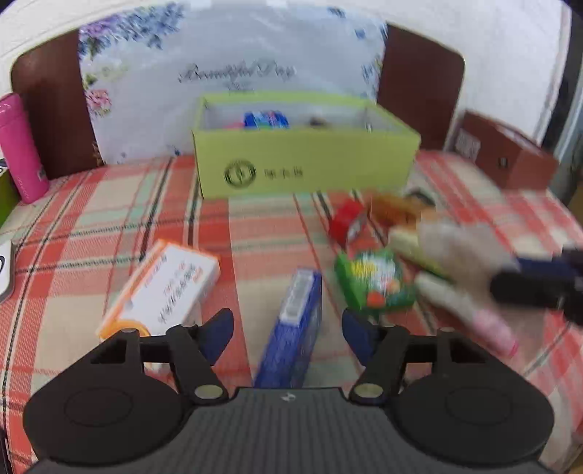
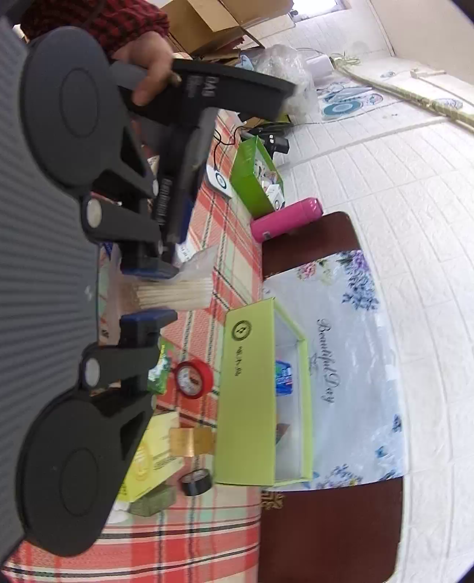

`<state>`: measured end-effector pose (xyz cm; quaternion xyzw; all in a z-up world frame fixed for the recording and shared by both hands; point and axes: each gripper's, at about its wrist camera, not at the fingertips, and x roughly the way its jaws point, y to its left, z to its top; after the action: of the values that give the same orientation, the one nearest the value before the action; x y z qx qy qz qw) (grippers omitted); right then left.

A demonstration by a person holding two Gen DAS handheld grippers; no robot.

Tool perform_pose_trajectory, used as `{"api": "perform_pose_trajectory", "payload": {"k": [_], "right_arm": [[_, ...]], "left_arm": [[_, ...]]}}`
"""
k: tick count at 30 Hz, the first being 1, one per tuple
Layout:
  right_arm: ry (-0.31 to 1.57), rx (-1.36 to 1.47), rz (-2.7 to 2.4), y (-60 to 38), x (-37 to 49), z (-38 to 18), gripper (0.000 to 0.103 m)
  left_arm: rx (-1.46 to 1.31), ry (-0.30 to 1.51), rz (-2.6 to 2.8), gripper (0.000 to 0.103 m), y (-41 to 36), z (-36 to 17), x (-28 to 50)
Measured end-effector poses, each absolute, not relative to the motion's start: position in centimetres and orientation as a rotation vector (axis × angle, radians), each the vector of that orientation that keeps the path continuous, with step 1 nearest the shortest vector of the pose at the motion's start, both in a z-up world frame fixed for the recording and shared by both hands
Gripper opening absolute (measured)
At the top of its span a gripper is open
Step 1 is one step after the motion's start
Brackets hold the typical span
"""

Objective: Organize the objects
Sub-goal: 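Carry blue box and toothpick bag into the lime-green box and release both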

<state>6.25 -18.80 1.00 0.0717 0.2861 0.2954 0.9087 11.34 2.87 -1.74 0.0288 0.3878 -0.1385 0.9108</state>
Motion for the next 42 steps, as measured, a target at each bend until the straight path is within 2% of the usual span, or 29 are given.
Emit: {"api": "perform_pose_trajectory", "payload": {"k": [2, 3, 4, 5, 7, 9, 17, 27, 32, 42], "right_arm": [[0.612, 0.165, 0.600, -19.1, 6.5, 0.4, 0.018], [0.617, 0.171, 0.597, -19.3, 6.3, 0.2, 0.018], [0.619, 0.172, 0.595, -19.3, 6.3, 0.1, 0.018], [0.617, 0.171, 0.593, -19.3, 6.2, 0.1, 0.018], [0.614, 0.169, 0.589, -19.4, 6.2, 0.2, 0.018], [0.615, 0.161, 0.580, -19.4, 6.4, 0.2, 0.018], [0.574, 0.145, 0.557, -19.7, 8.2, 1.7, 0.018], [0.431, 0.084, 0.435, -21.0, 15.7, 6.0, 0.018], [0.406, 0.048, 0.386, -20.6, 21.0, 6.2, 0.018], [0.437, 0.029, 0.352, -18.9, 30.3, 2.4, 0.019]], "left_arm": [[0.082, 0.832, -0.277, 0.069, 2.7, -3.0, 11.3], [0.082, 0.852, -0.277, 0.066, 2.8, -3.5, 11.5], [0.068, 0.870, -0.282, 0.046, 2.9, -3.9, 11.7], [0.049, 0.883, -0.288, 0.035, 3.2, -4.1, 11.9], [0.009, 0.890, -0.287, 0.031, 3.5, -4.1, 12.1], [0.019, 0.869, -0.281, 0.018, 3.4, -3.7, 12.1], [-0.011, 0.694, -0.331, 0.017, 2.2, 2.2, 12.6], [-0.076, 0.546, -0.325, 0.017, 0.8, 8.6, 19.2], [-0.080, 0.548, -0.257, 0.017, 1.0, 8.9, 25.0], [-0.084, 0.636, -0.189, 0.017, 2.3, 5.2, 33.7]]}}
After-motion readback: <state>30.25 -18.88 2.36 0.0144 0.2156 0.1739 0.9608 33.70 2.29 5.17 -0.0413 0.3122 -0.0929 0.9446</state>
